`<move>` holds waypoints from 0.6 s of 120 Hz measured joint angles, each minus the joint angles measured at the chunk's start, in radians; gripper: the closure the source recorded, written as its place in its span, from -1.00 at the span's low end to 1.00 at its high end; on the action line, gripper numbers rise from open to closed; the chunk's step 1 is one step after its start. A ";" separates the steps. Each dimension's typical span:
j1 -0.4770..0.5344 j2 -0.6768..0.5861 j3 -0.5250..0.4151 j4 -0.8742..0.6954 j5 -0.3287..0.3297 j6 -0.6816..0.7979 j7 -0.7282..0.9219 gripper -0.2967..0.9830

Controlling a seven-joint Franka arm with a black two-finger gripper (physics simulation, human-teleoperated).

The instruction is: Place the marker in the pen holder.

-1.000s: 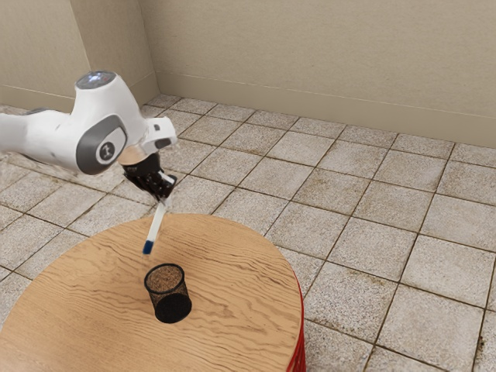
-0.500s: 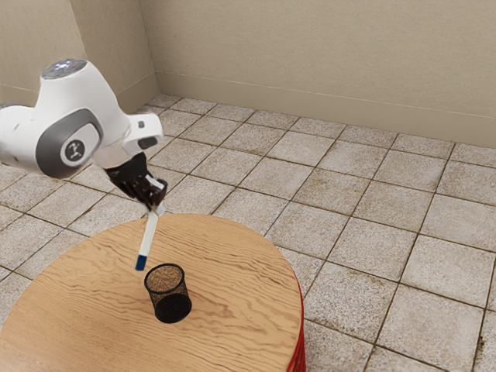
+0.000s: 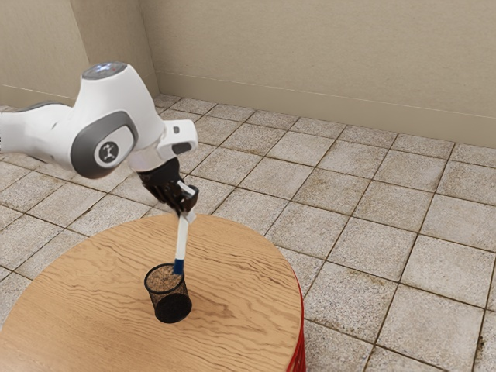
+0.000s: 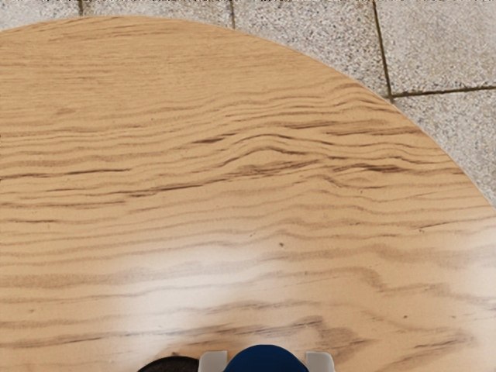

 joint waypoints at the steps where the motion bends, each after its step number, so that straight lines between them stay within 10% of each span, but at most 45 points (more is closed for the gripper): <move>1: 0.000 0.002 0.000 0.003 0.001 0.000 0.000 0.69; 72: 0.052 0.104 0.002 0.022 0.087 0.005 -0.010 0.69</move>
